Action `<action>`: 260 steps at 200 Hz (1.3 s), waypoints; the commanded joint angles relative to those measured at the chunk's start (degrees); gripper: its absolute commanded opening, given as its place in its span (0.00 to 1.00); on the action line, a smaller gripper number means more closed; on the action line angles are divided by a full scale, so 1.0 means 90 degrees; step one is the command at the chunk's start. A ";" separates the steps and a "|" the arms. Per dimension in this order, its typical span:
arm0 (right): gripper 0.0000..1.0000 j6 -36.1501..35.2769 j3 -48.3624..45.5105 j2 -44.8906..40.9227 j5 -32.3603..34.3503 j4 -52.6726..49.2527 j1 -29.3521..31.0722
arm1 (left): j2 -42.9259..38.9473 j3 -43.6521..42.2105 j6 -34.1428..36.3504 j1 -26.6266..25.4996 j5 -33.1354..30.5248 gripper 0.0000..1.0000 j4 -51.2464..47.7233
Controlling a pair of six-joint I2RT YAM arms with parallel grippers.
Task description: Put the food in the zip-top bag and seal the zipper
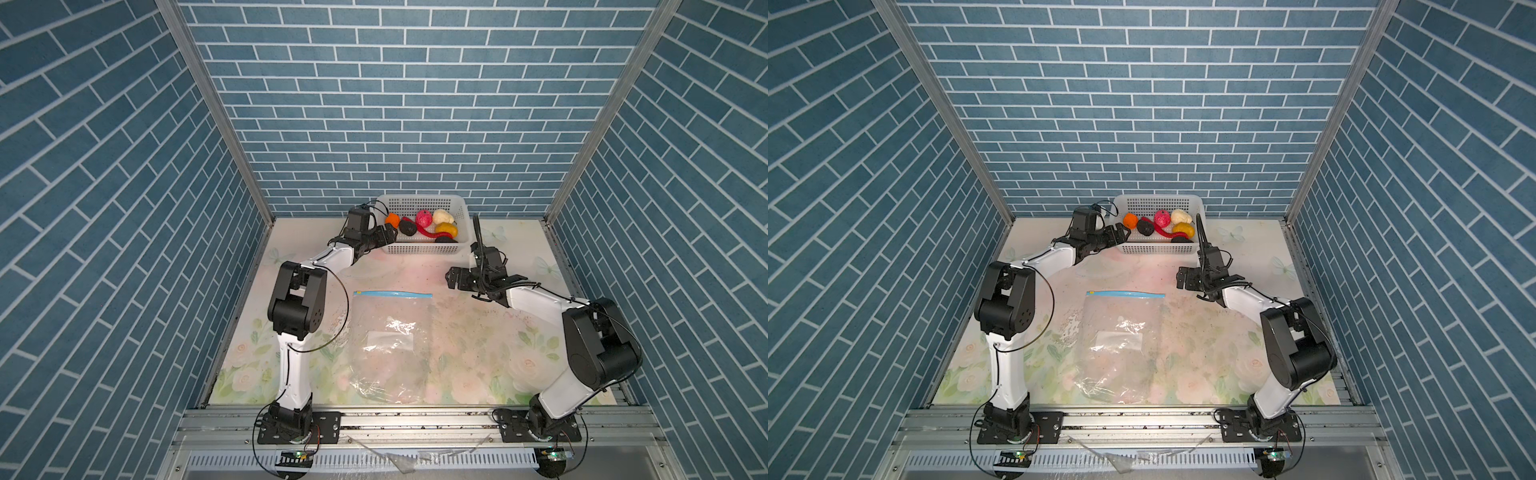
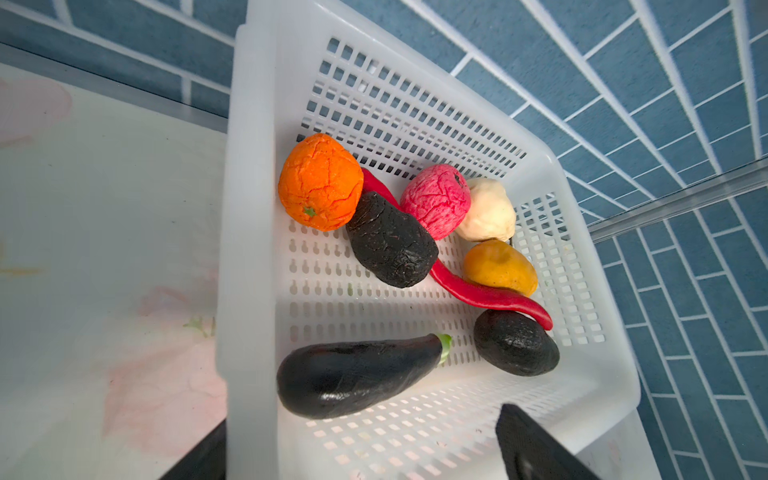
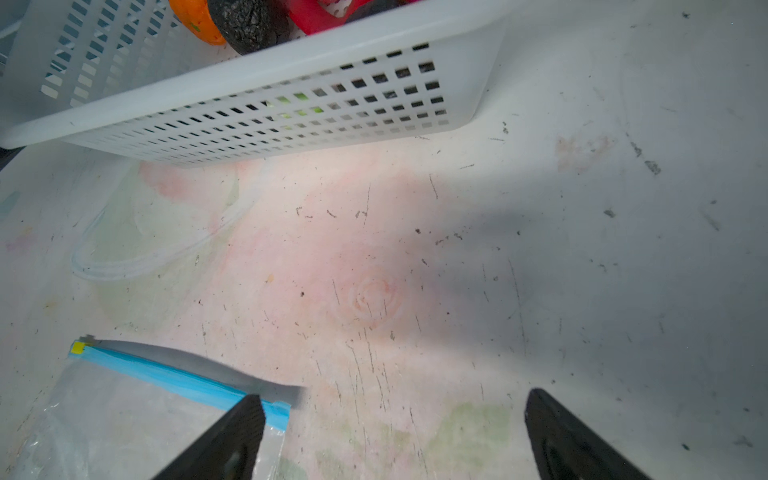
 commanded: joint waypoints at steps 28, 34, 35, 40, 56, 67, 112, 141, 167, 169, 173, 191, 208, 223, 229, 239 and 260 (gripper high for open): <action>0.99 -0.0980 -0.0518 -0.0374 -0.0980 0.0444 0.0169 | -0.1448 -0.1314 0.0528 -0.0017 -0.0758 0.97 -0.0475; 0.98 -0.1061 -0.0566 -0.0407 -0.1081 0.0444 0.0193 | -0.1603 -0.1493 0.0507 -0.0017 -0.0777 0.98 -0.0553; 0.98 -0.1073 -0.0573 -0.0416 -0.1098 0.0439 0.0203 | -0.1631 -0.1517 0.0493 -0.0018 -0.0777 0.98 -0.0569; 0.98 -0.1138 -0.0608 -0.0447 -0.1154 0.0438 0.0244 | -0.1760 -0.1653 0.0441 -0.0015 -0.0779 0.99 -0.0635; 0.98 -0.1335 -0.0805 -0.0540 -0.1253 0.0554 0.0416 | -0.2197 -0.2200 0.0320 -0.0031 -0.0795 0.99 -0.0750; 0.97 -0.1487 -0.0994 -0.0606 -0.1323 0.0723 0.0552 | -0.2504 -0.2633 0.0205 -0.0046 -0.0791 0.99 -0.0714; 0.88 -0.1233 -0.1277 -0.0670 -0.1743 0.0815 0.0779 | -0.3379 -0.3560 -0.0046 -0.0116 -0.0857 0.99 -0.1427; 0.84 -0.0901 -0.1102 -0.0423 -0.1676 0.0600 0.0951 | -0.3742 -0.3733 -0.0137 -0.0111 -0.0845 0.99 -0.2214; 0.82 -0.0781 -0.0671 0.0011 -0.1914 0.0333 0.1098 | -0.3841 -0.3900 -0.0039 -0.0071 -0.0796 0.99 -0.2812; 0.82 -0.0791 -0.0642 0.0048 -0.1915 0.0301 0.1108 | -0.3850 -0.3932 -0.0044 -0.0056 -0.0799 0.99 -0.2837; 0.82 -0.0836 -0.0591 0.0084 -0.1932 0.0242 0.1128 | -0.3869 -0.4008 -0.0056 -0.0010 -0.0767 0.99 -0.2850; 0.81 -0.1101 -0.0394 0.0184 -0.1979 0.0013 0.1199 | -0.3961 -0.4330 -0.0146 0.0293 -0.0538 0.99 -0.2928; 0.81 -0.1213 -0.0225 0.0255 -0.2008 -0.0258 0.1219 | -0.4155 -0.4559 -0.0142 0.0510 -0.0552 0.99 -0.3056; 0.81 -0.1258 -0.0174 0.0310 -0.2088 -0.0330 0.1244 | -0.4327 -0.4707 -0.0113 0.0595 -0.0542 0.99 -0.3047; 0.81 -0.1294 -0.0126 0.0351 -0.2134 -0.0376 0.1249 | -0.4353 -0.4740 -0.0109 0.0606 -0.0522 0.99 -0.3007; 0.81 -0.1376 -0.0027 0.0426 -0.2135 -0.0502 0.1257 | -0.4327 -0.4794 -0.0122 0.0607 -0.0348 0.99 -0.2871; 0.81 -0.1604 0.0151 0.0552 -0.2008 -0.0787 0.1254 | -0.4079 -0.4943 -0.0138 0.0607 0.0305 0.95 -0.2453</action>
